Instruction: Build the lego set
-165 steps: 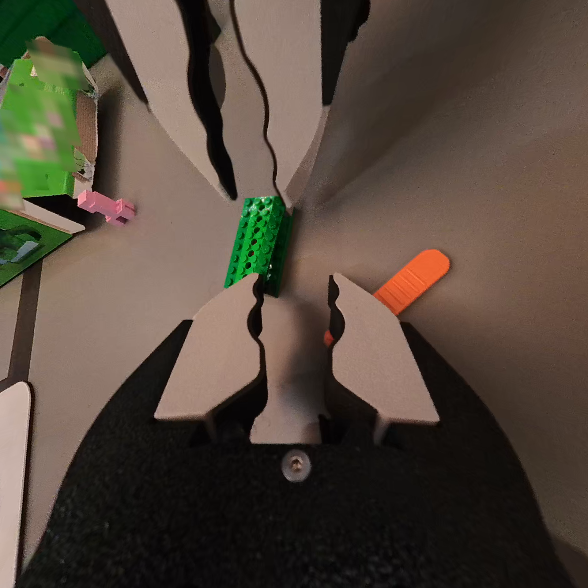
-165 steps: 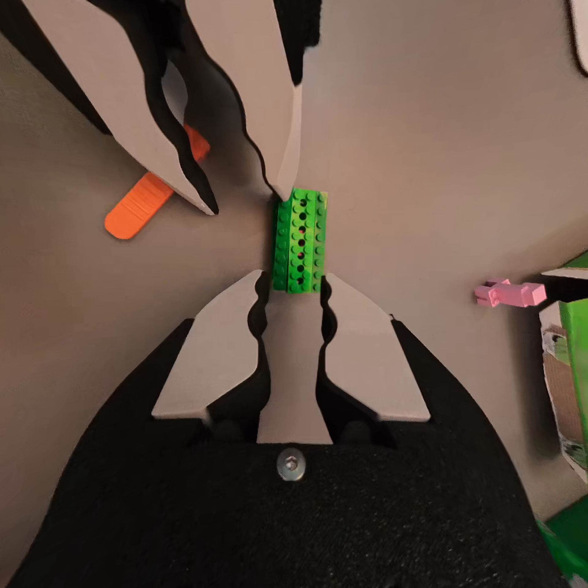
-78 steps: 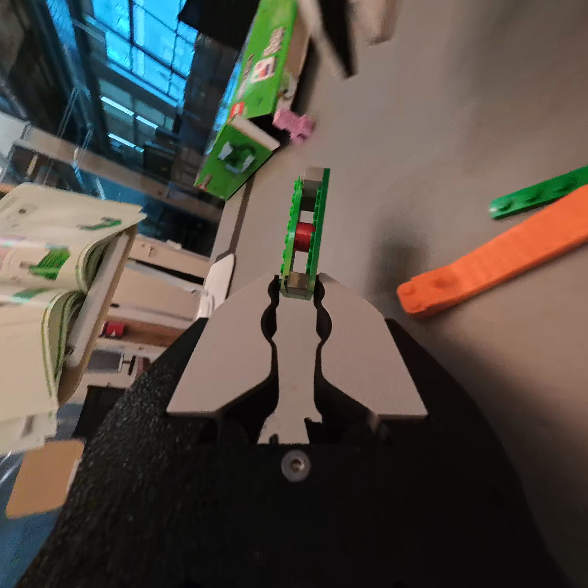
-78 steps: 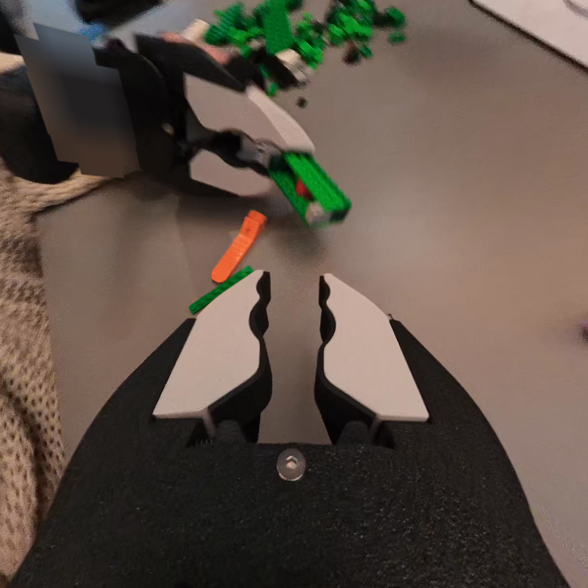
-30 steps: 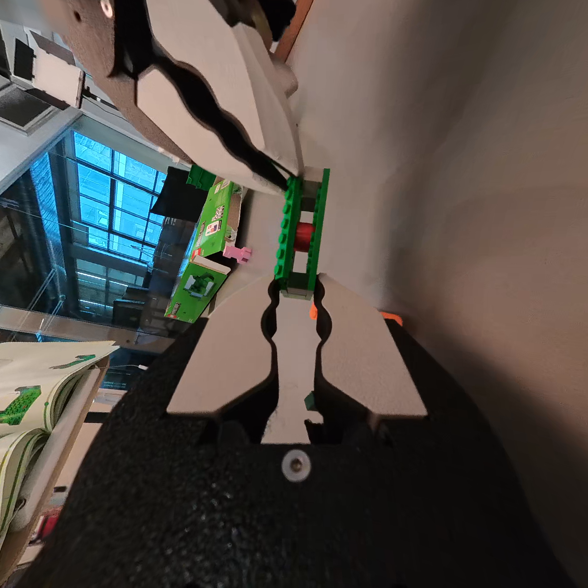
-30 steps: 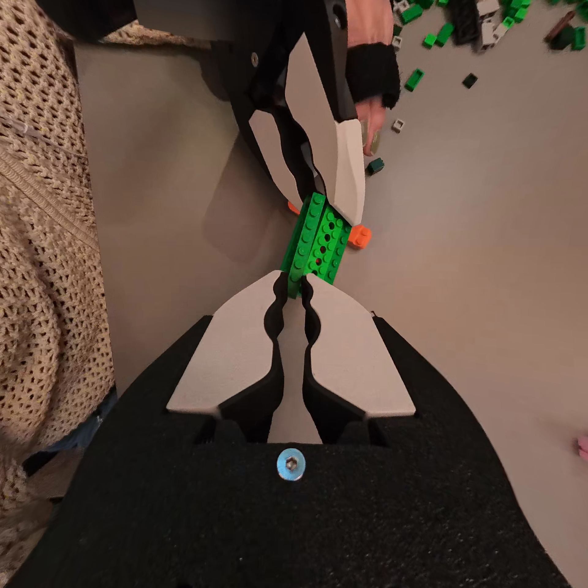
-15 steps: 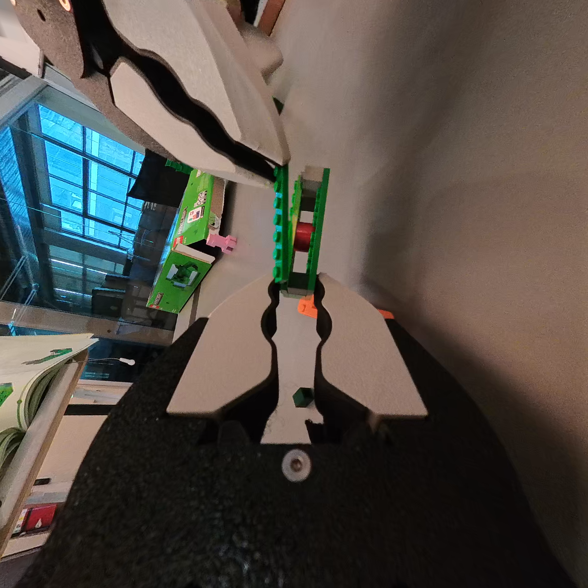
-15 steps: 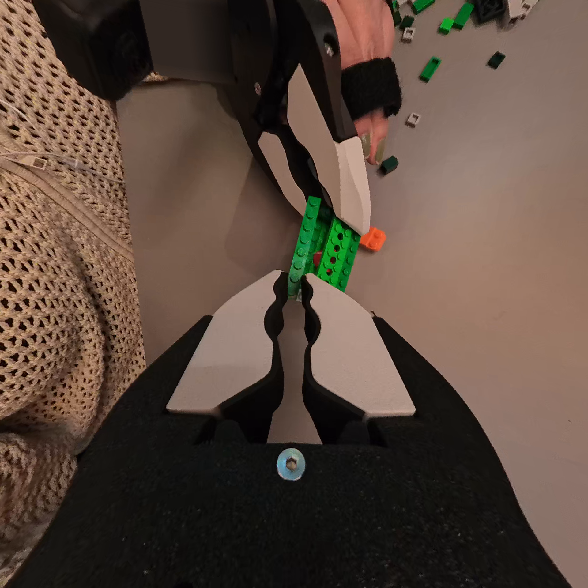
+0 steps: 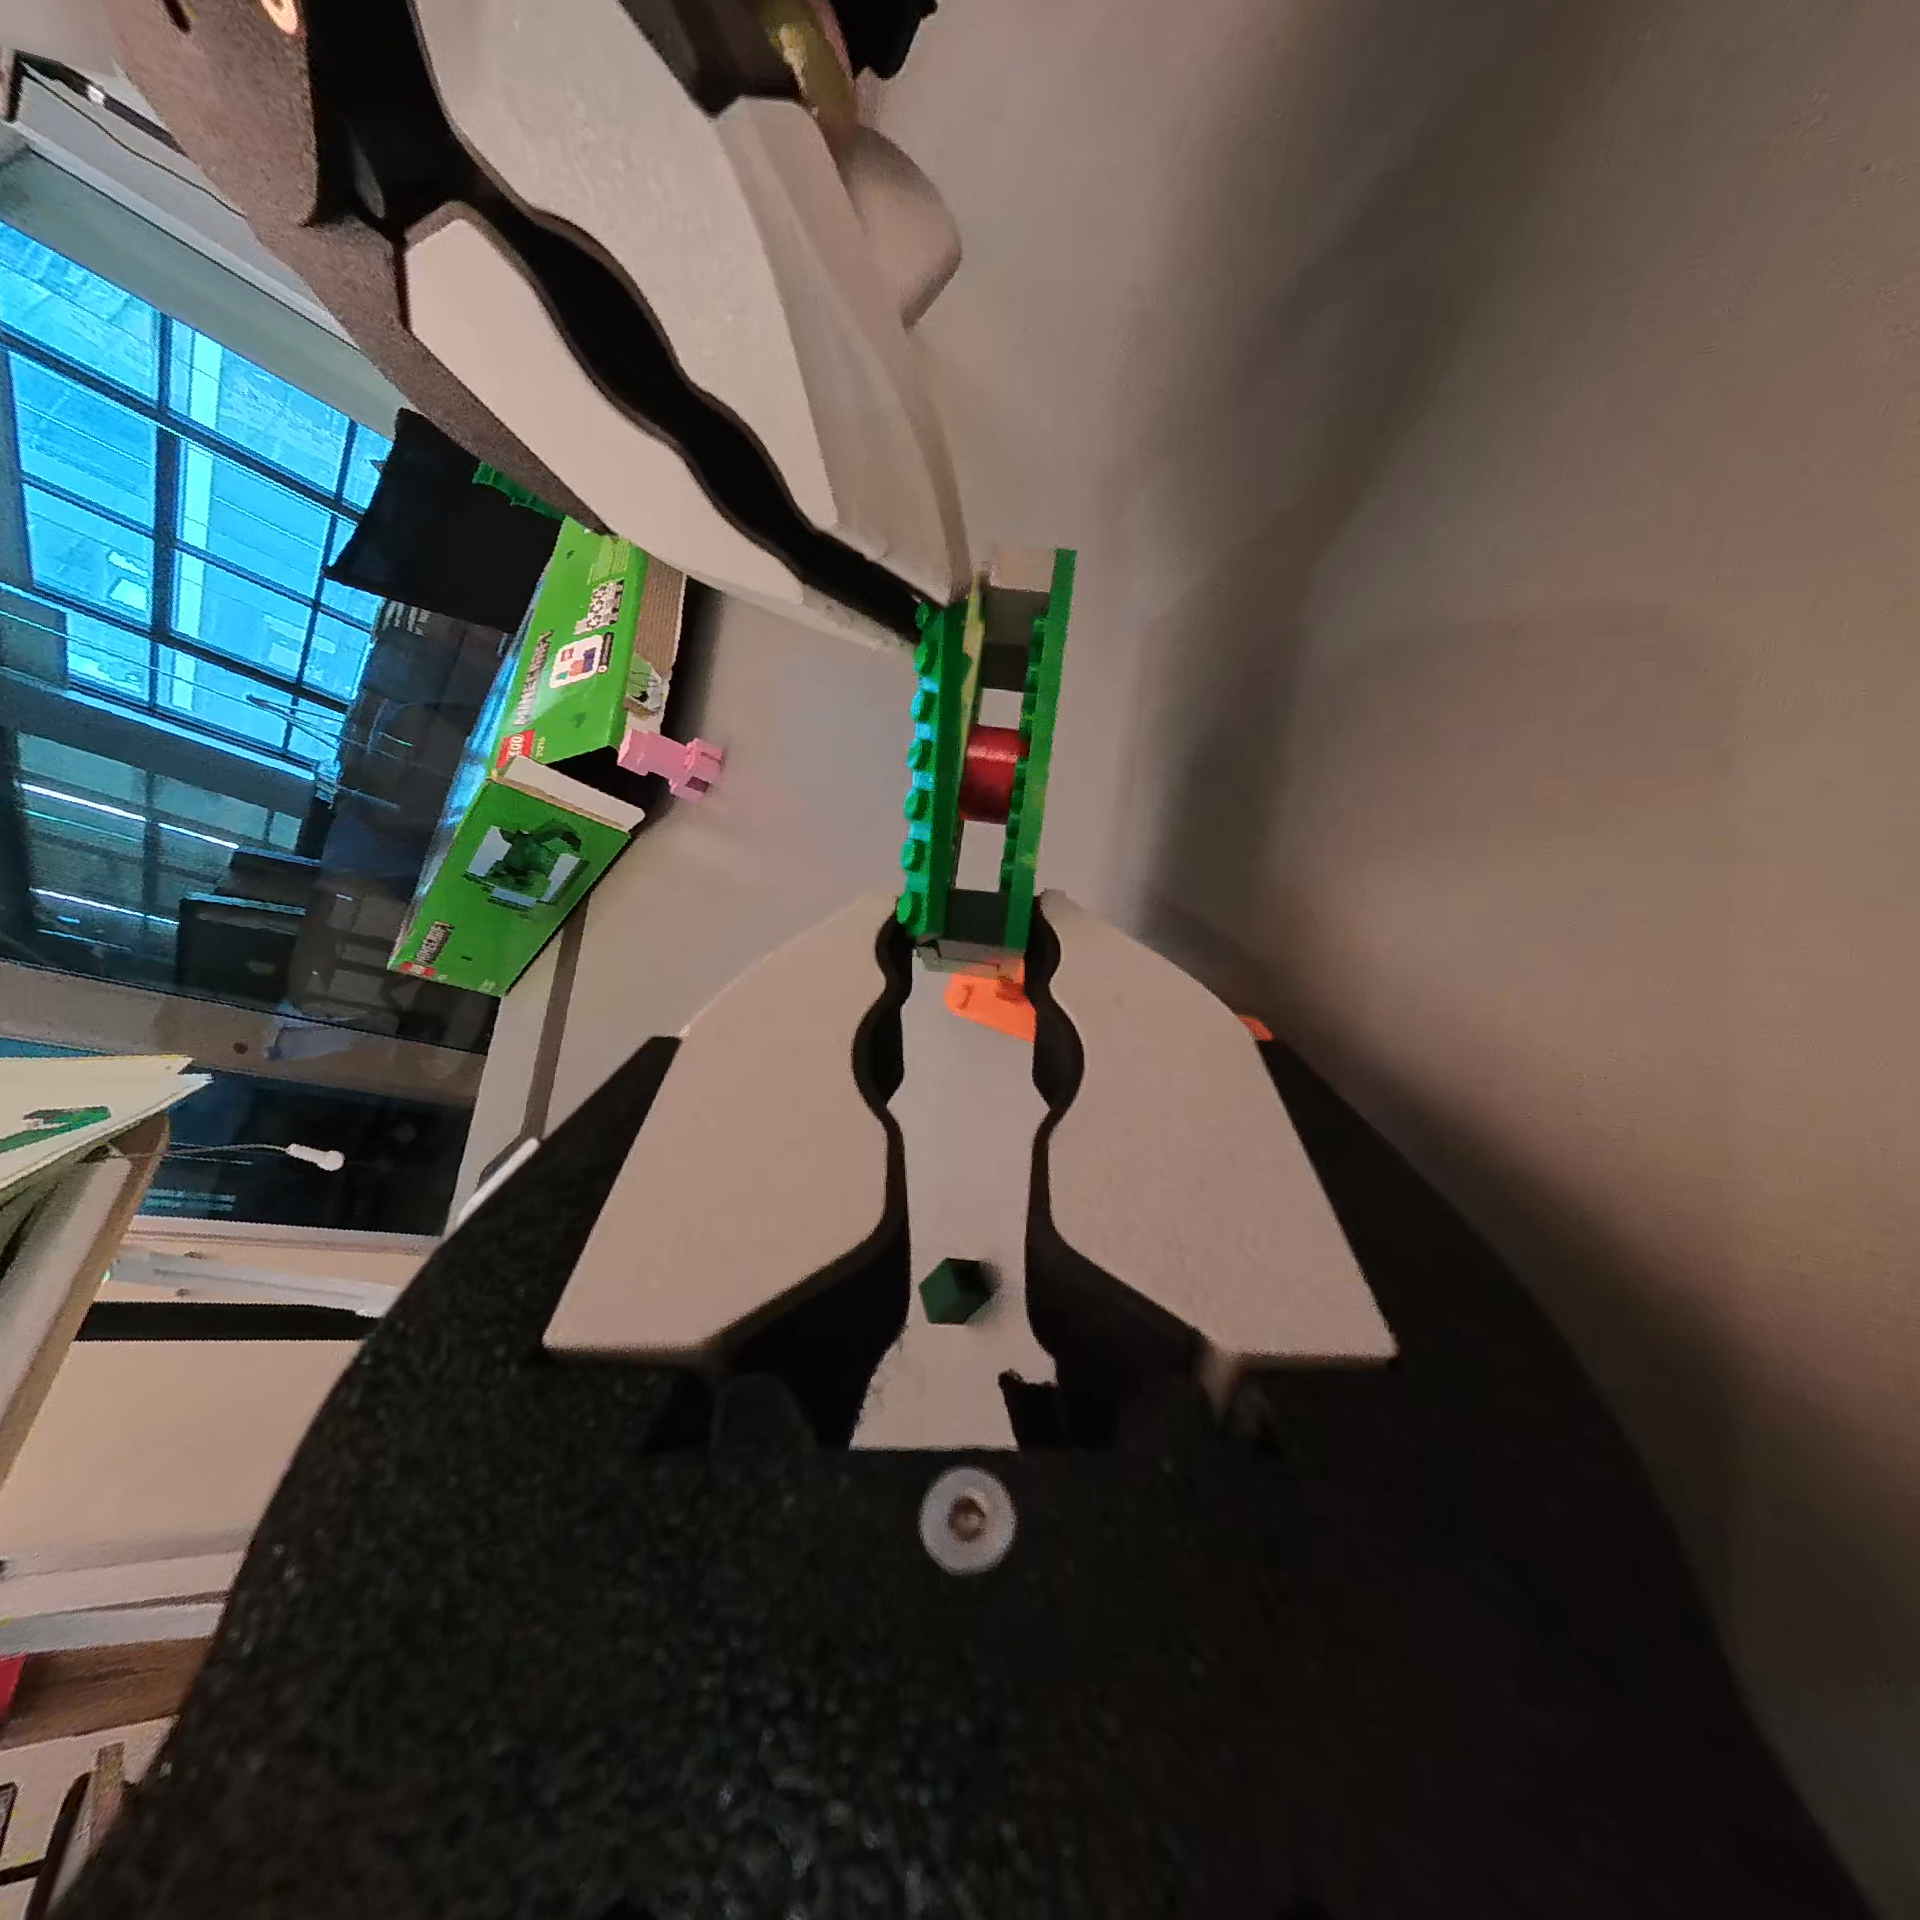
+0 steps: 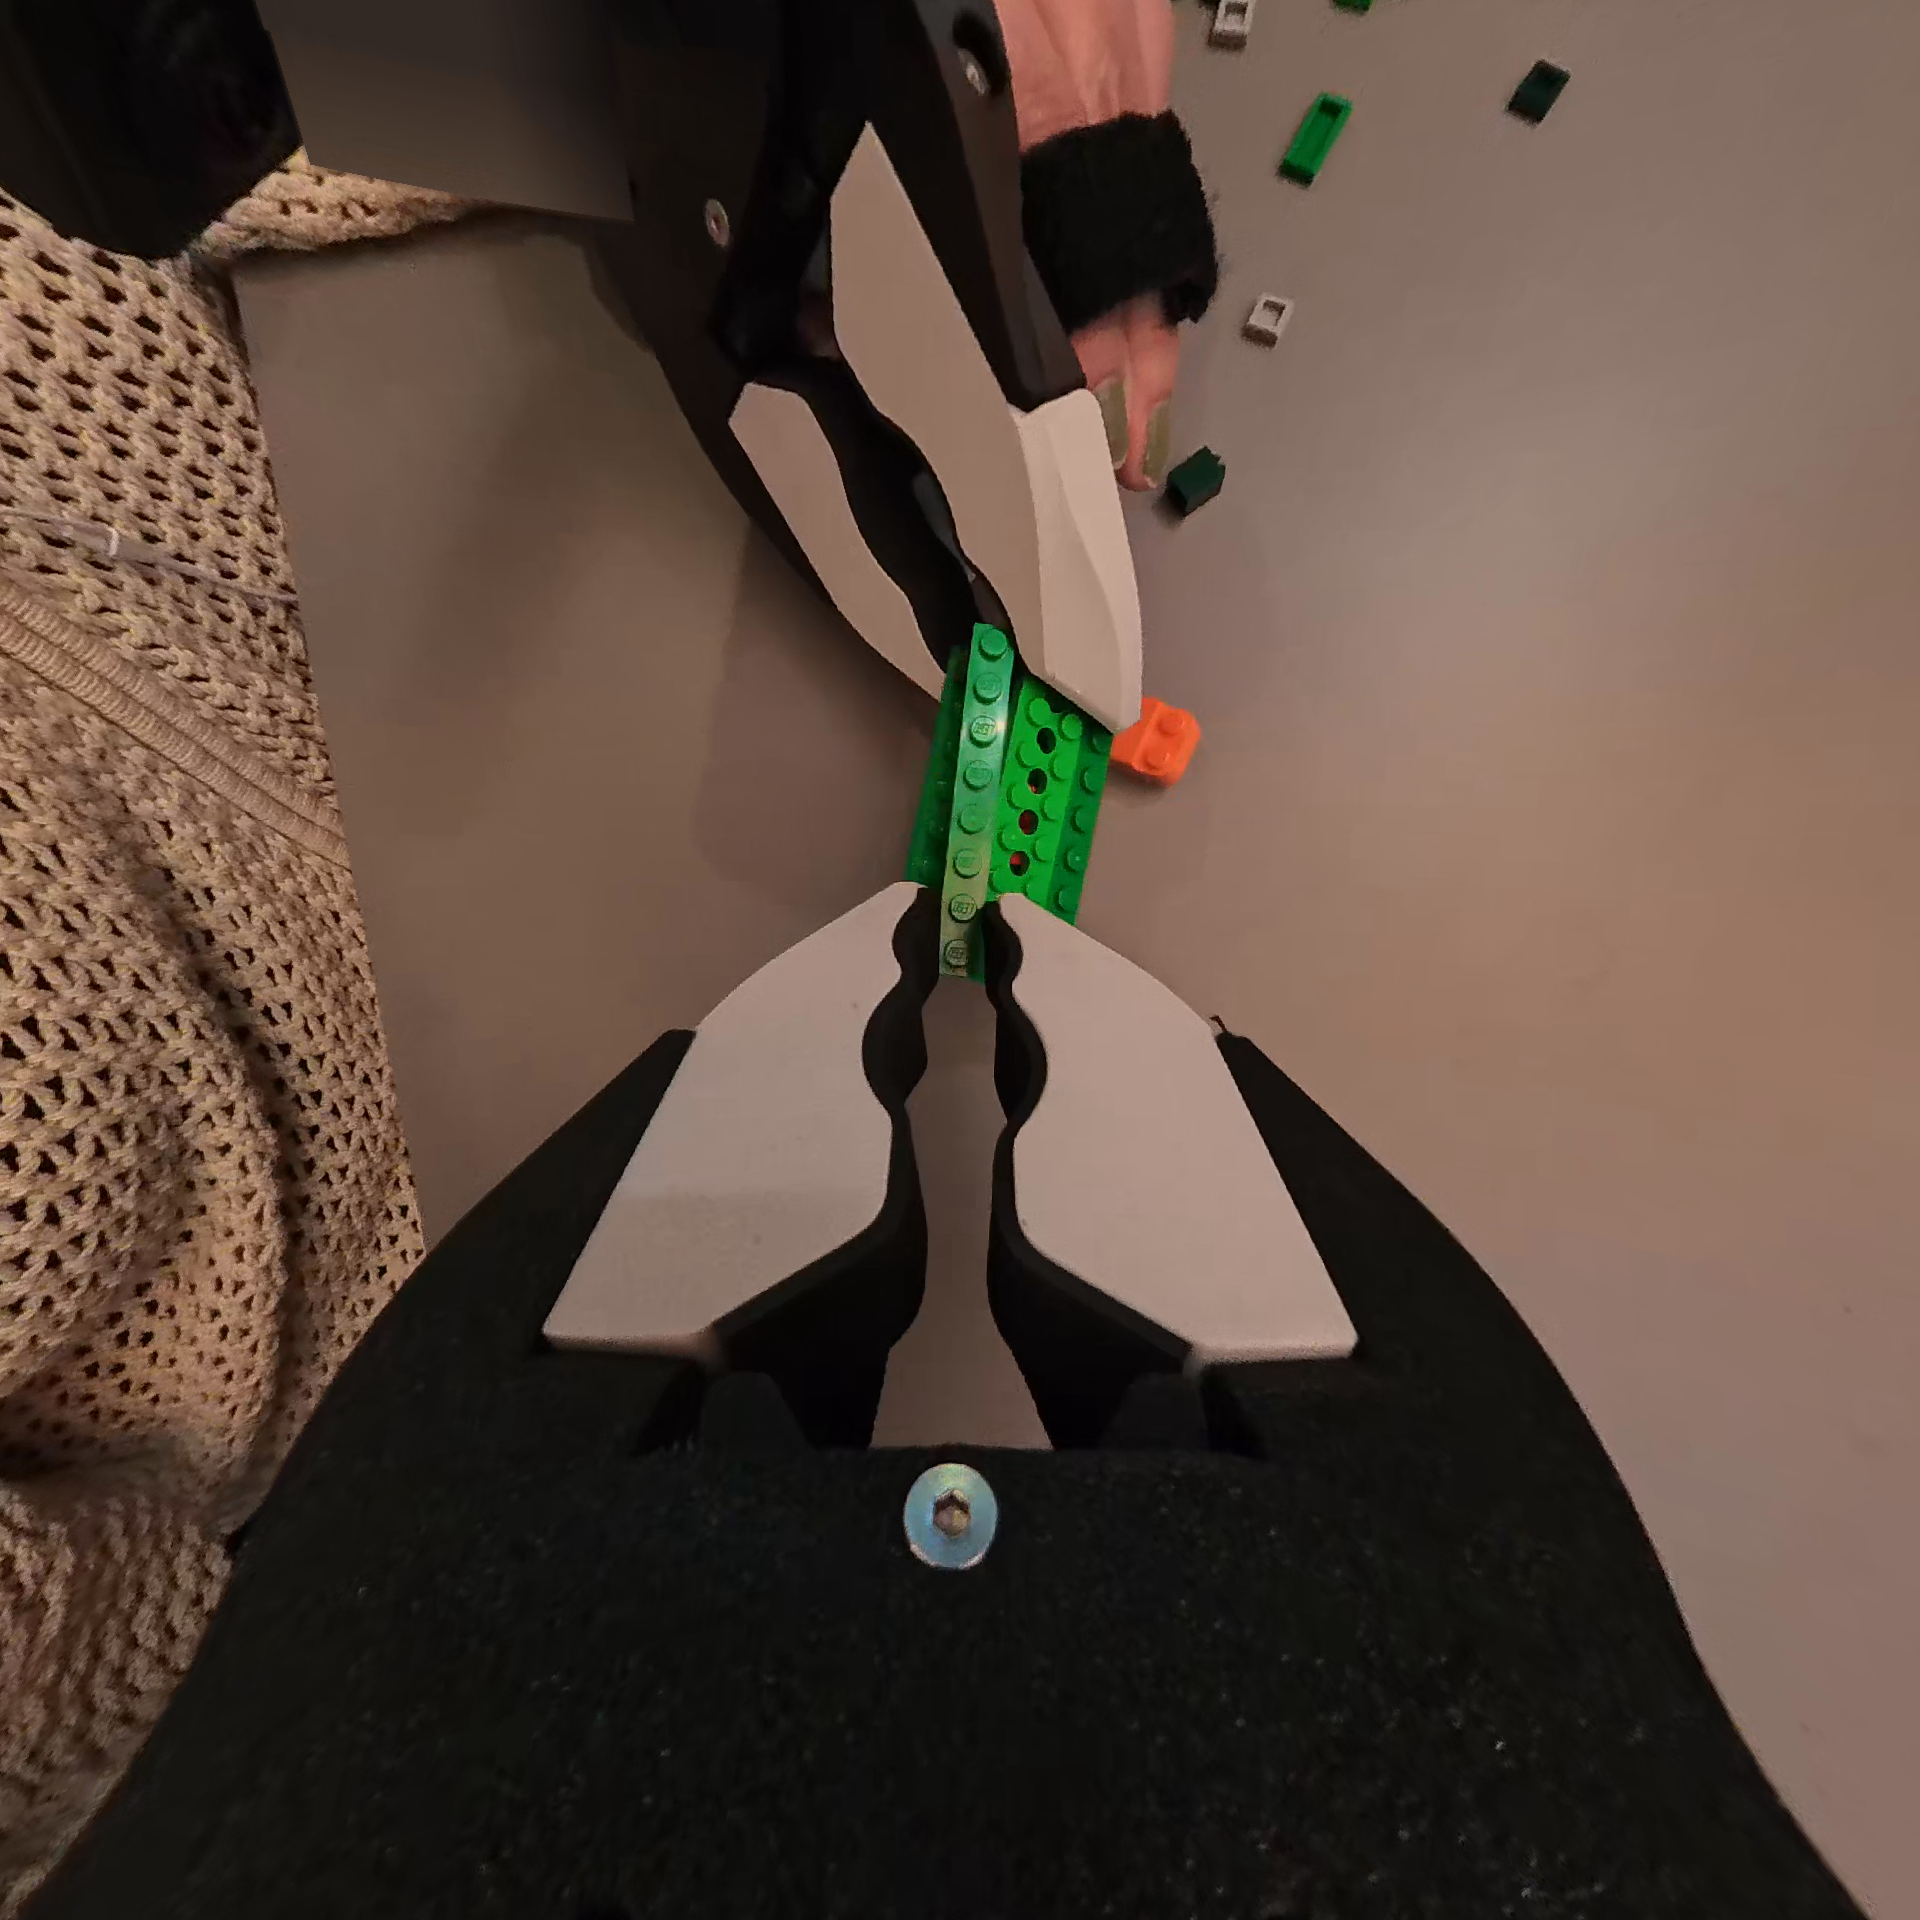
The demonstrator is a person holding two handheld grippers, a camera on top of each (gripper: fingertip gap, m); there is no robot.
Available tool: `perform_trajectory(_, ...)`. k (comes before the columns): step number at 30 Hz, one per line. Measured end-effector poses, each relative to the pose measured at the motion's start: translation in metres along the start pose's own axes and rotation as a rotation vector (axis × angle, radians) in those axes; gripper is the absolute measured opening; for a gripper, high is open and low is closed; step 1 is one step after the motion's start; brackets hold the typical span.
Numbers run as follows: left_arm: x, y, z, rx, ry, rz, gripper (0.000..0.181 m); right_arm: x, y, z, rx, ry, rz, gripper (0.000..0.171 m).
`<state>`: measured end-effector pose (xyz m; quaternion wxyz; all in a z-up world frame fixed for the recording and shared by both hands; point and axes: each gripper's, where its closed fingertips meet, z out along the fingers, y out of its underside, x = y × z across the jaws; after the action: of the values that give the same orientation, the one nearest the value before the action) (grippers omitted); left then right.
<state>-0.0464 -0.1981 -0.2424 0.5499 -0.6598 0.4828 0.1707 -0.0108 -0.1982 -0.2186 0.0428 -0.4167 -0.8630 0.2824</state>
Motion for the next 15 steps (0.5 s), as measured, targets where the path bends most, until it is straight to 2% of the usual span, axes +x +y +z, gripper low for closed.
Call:
perform_trajectory(10, 0.004, 0.004, 0.002, -0.025, 0.034, -0.027, 0.020, 0.008, 0.007, -0.001, -0.009, 0.038, 0.026, 0.012)
perform_trajectory(15, 0.003, 0.006, 0.002, -0.032, 0.036, -0.049, 0.020, 0.007, -0.001, -0.010, 0.109, 0.184, -0.108, 0.039)
